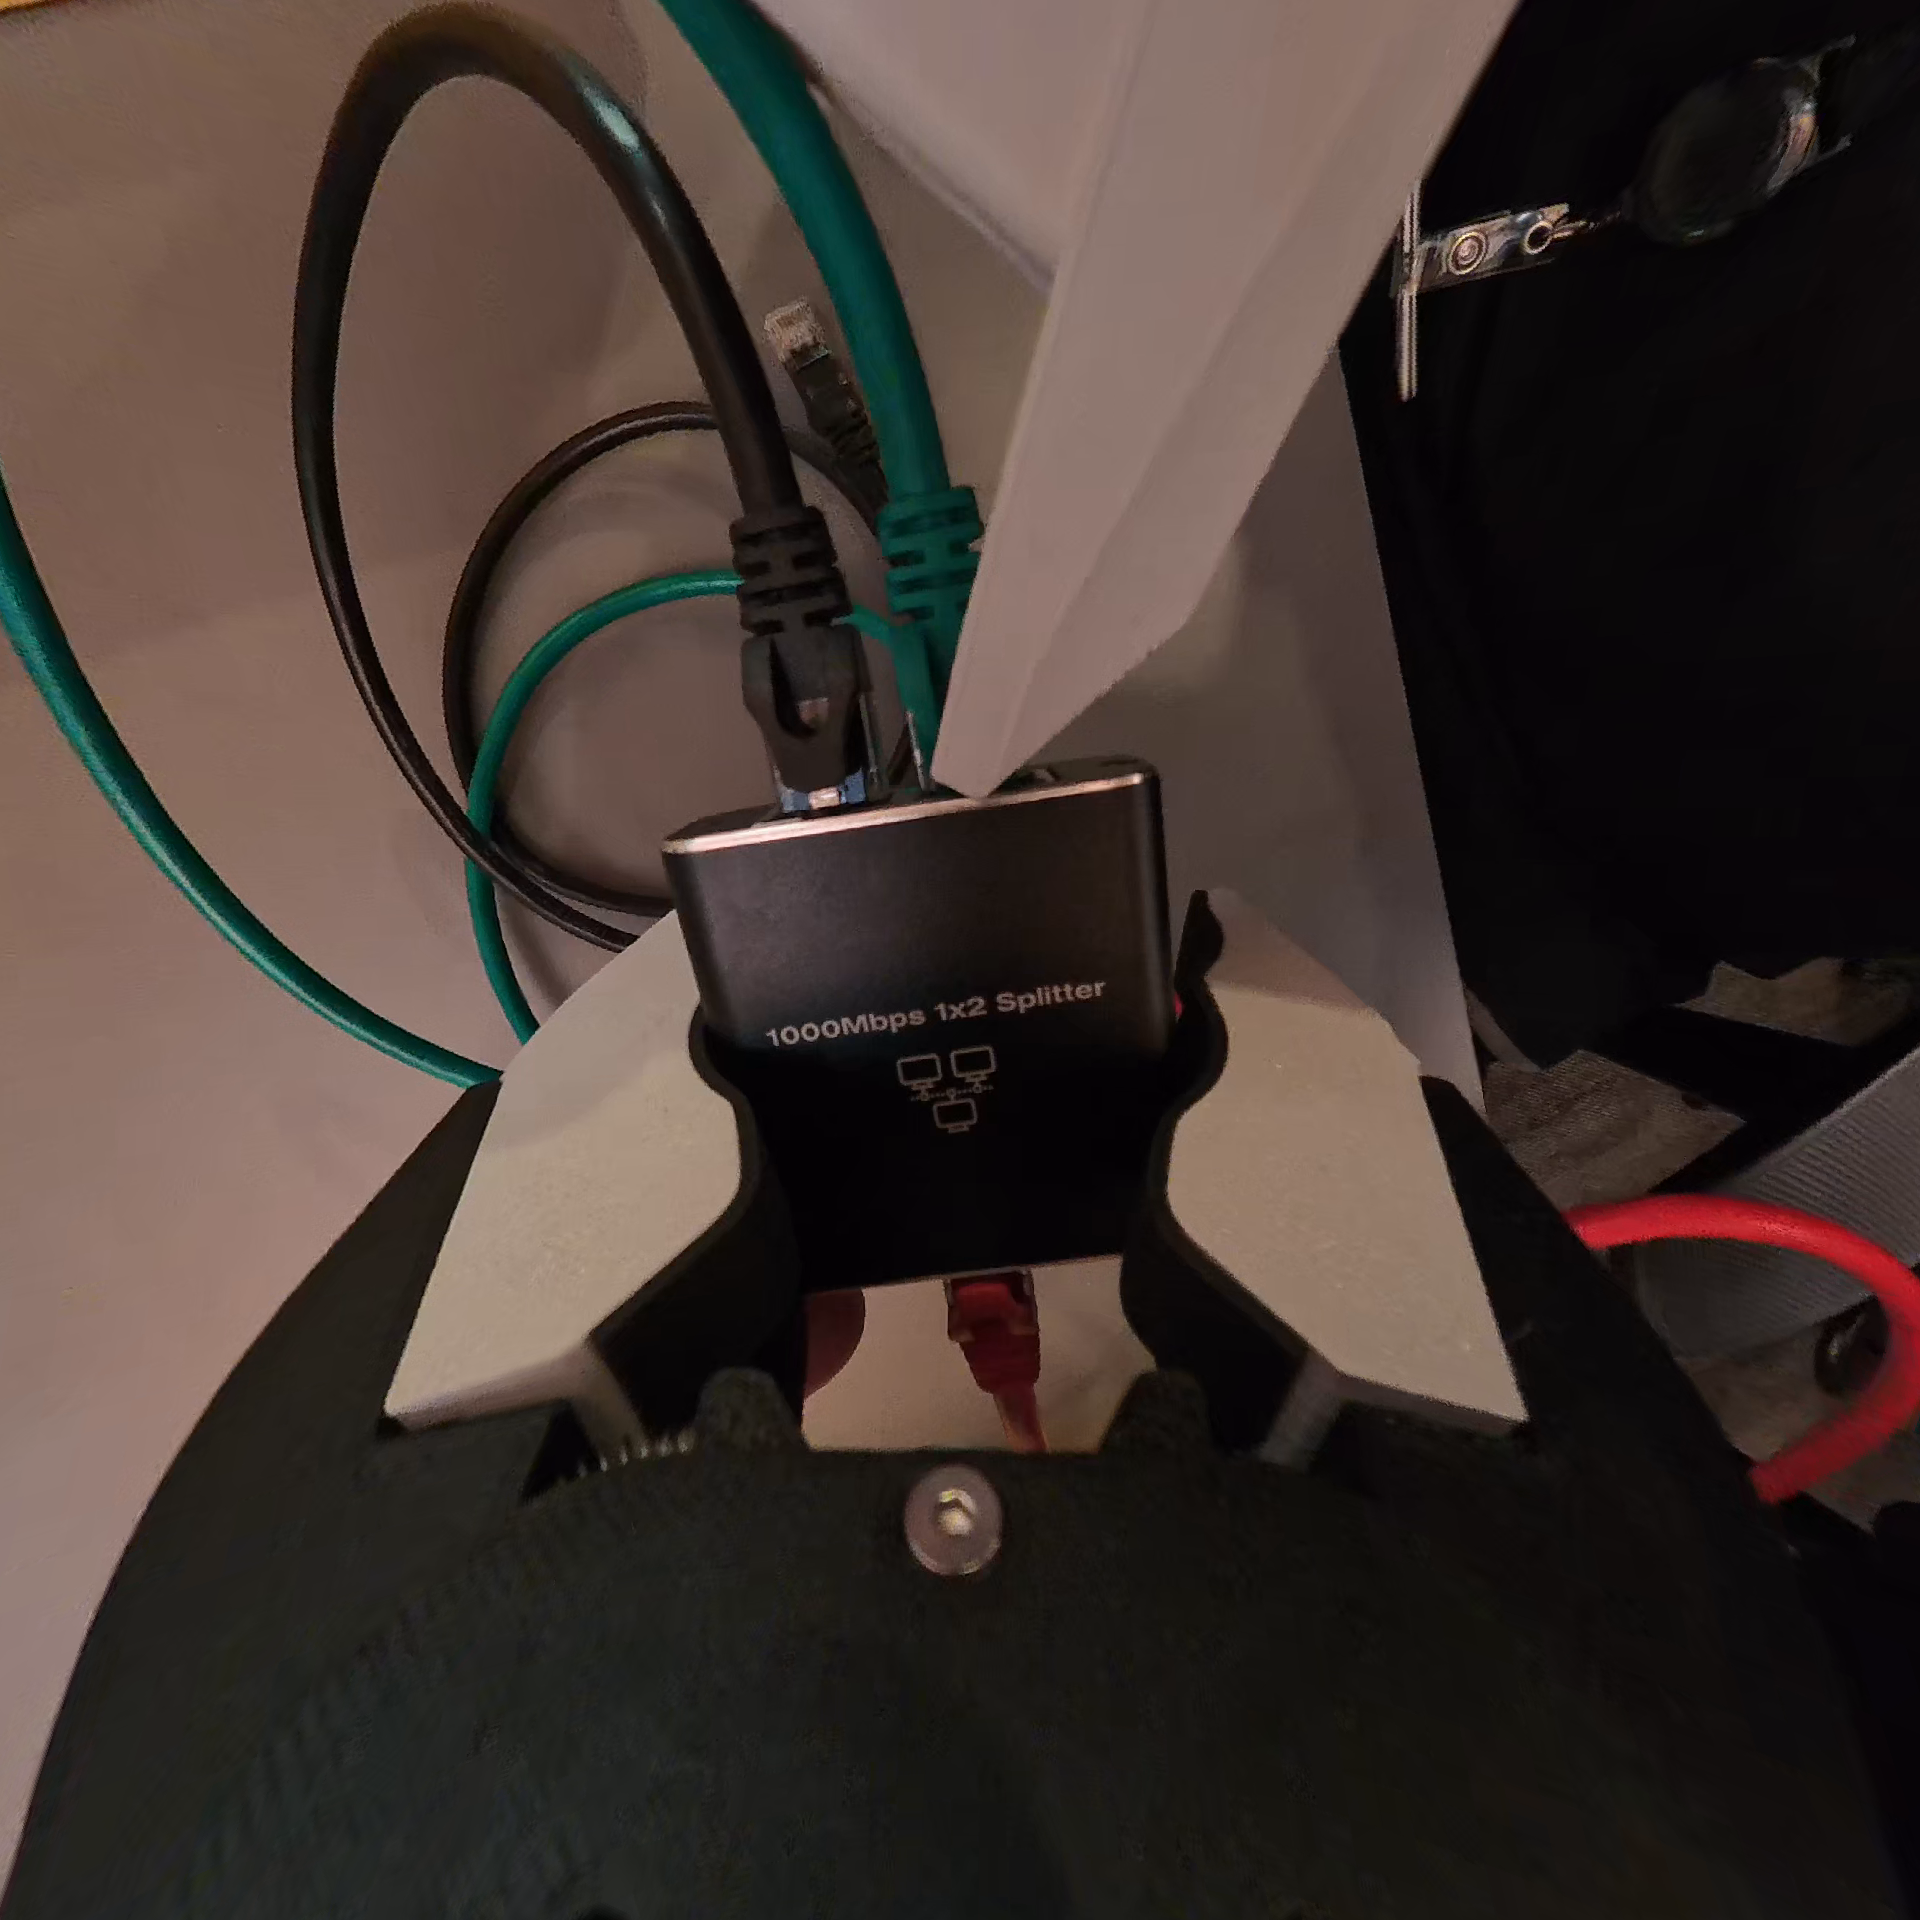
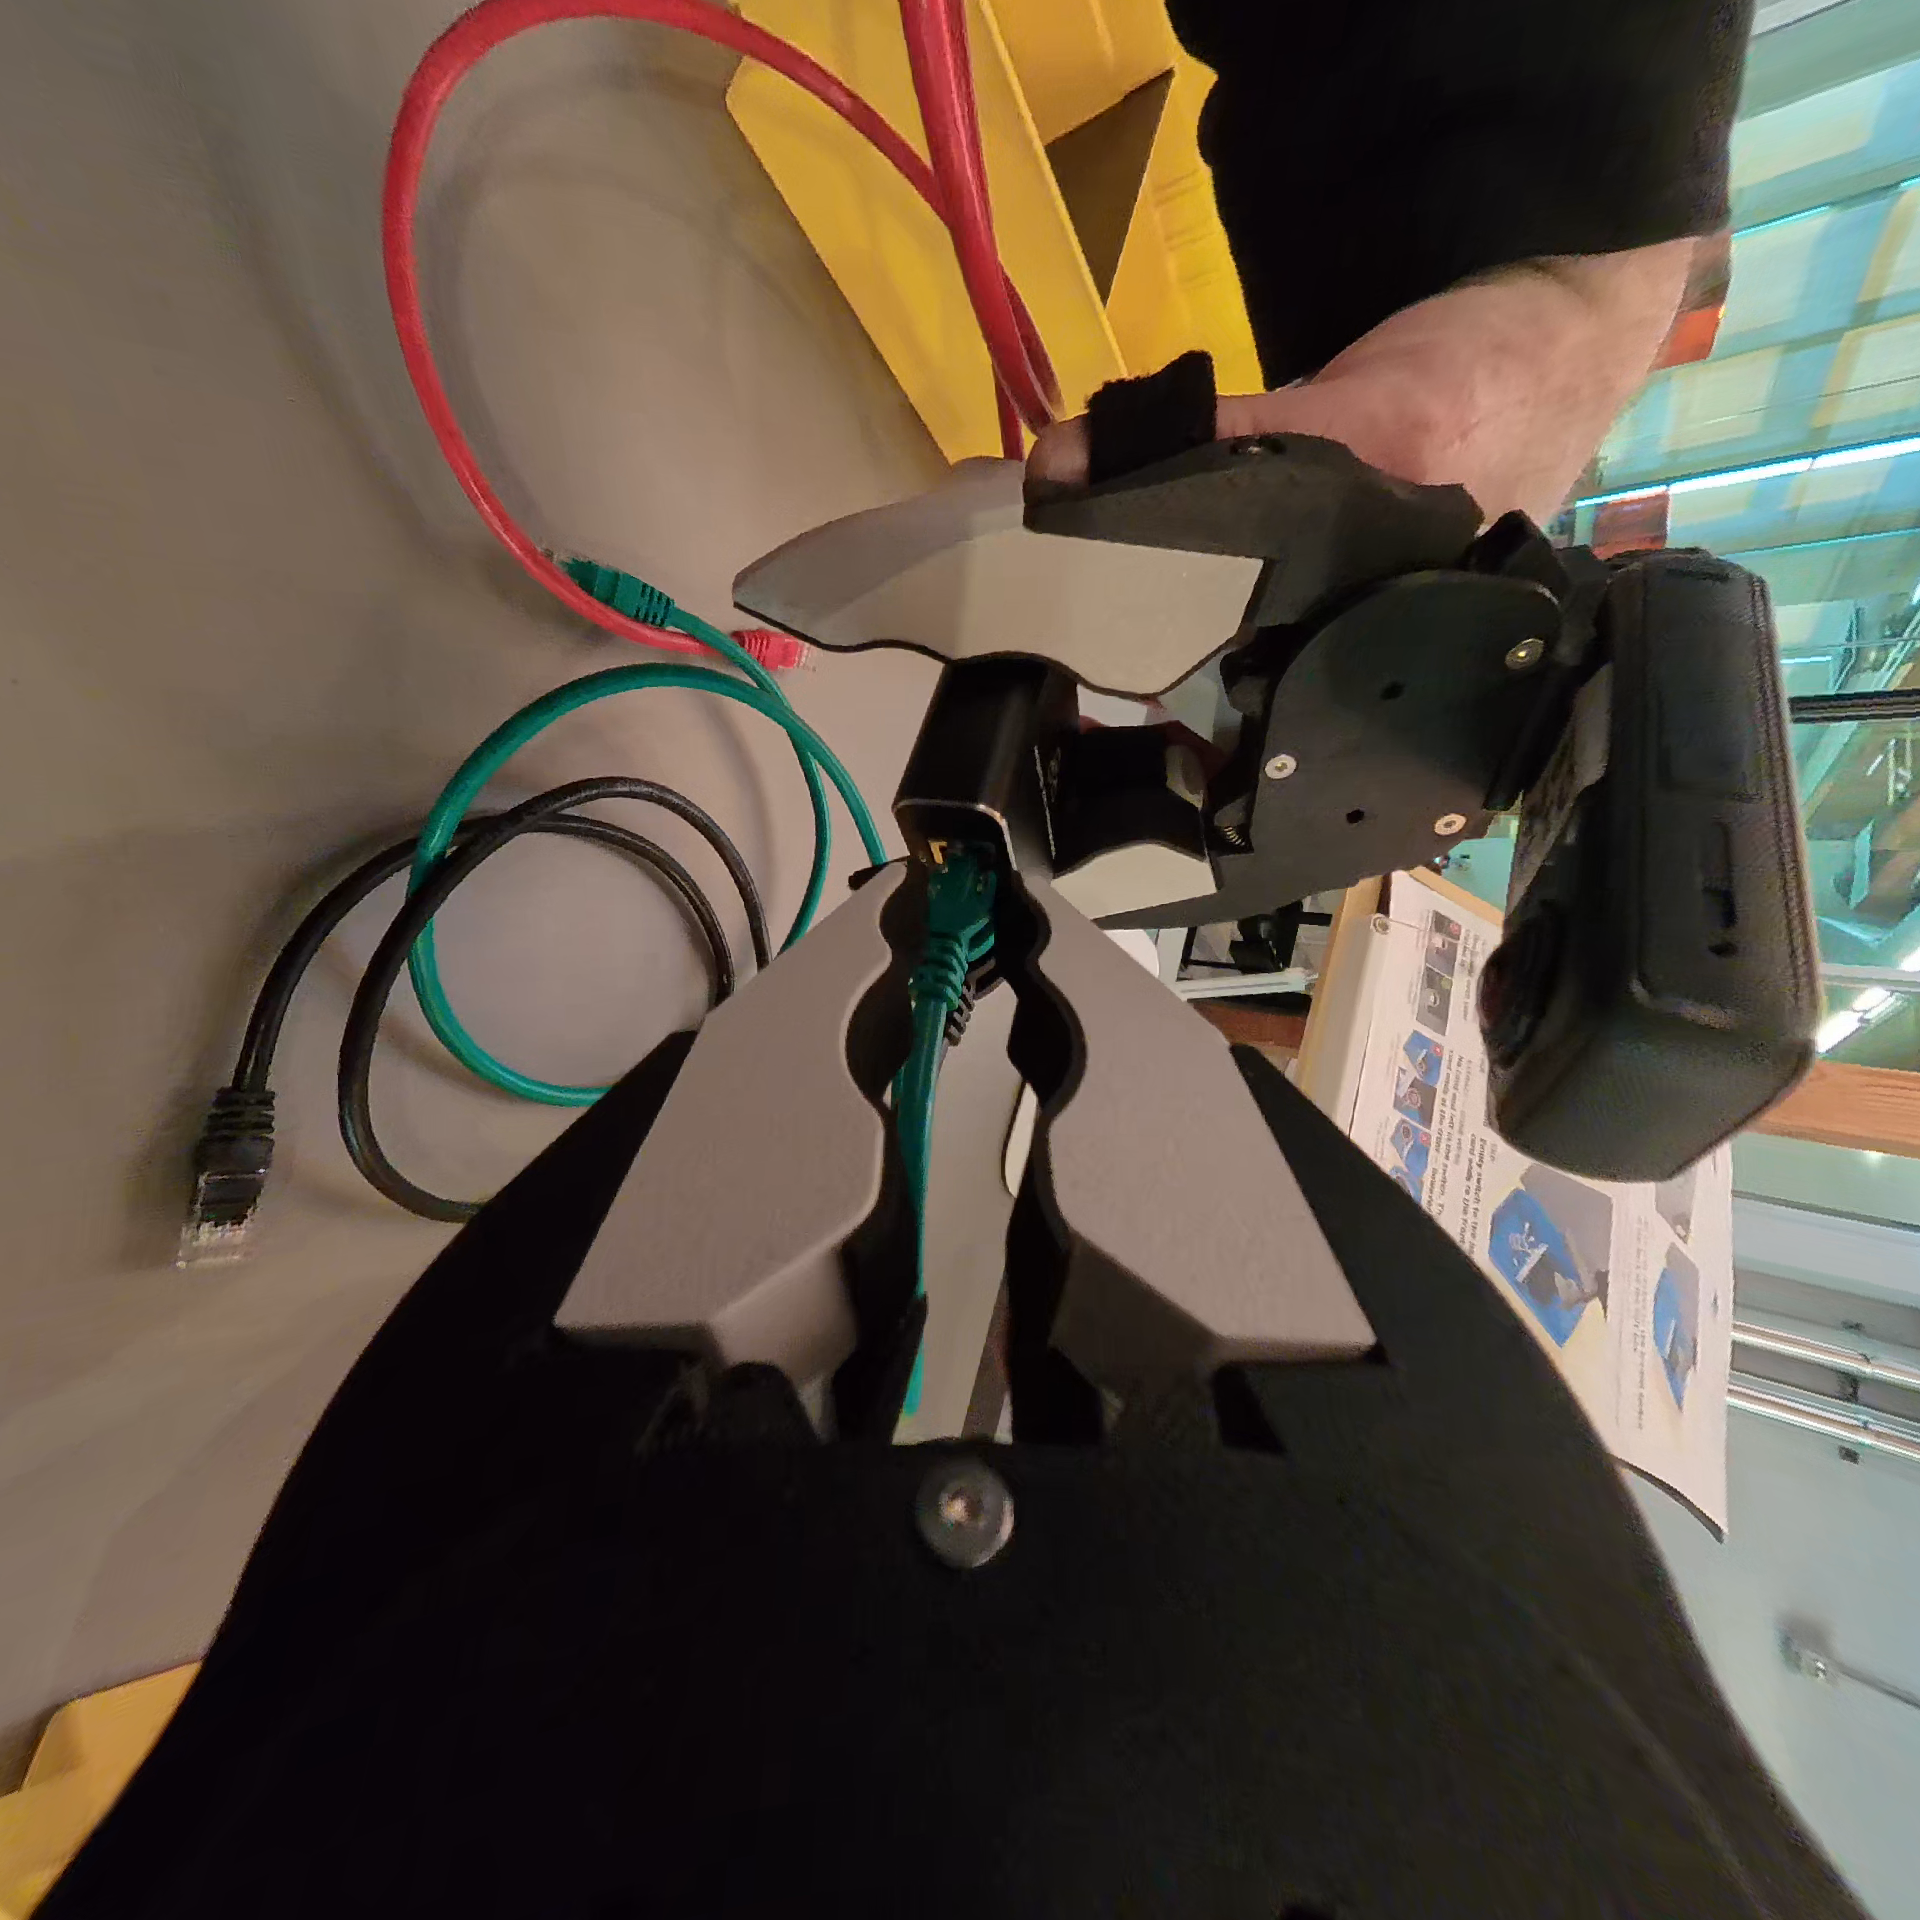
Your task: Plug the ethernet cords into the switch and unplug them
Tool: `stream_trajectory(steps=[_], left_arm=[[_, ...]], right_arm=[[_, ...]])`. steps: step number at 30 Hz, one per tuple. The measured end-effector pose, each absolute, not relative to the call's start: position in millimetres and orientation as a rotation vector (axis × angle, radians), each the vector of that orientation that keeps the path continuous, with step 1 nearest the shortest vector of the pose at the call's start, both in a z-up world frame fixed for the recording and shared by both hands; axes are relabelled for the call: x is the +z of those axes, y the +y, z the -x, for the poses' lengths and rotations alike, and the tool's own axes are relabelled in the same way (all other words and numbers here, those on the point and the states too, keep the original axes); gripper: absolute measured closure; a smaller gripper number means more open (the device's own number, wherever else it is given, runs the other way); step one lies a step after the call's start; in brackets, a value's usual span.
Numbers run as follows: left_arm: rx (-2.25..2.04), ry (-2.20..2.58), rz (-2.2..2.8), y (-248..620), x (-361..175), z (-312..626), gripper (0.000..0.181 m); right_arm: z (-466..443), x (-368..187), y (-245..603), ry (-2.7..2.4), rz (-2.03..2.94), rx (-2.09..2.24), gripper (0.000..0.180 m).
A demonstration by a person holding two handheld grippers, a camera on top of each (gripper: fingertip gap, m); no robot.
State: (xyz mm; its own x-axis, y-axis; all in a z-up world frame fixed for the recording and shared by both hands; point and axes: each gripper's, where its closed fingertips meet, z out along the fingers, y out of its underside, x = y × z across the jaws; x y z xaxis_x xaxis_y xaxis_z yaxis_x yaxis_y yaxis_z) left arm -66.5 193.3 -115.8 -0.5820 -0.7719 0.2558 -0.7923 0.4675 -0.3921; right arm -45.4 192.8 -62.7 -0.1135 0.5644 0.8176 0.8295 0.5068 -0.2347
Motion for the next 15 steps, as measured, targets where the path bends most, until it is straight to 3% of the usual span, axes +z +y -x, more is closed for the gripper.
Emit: stream_trajectory(steps=[15], left_arm=[[1.023, -2.654, -1.495, 187.4, -104.7, 53.4, 0.101]], right_arm=[[40.3, -51.7, 191.9, -1.724, 1.194, -0.470, 0.169]])
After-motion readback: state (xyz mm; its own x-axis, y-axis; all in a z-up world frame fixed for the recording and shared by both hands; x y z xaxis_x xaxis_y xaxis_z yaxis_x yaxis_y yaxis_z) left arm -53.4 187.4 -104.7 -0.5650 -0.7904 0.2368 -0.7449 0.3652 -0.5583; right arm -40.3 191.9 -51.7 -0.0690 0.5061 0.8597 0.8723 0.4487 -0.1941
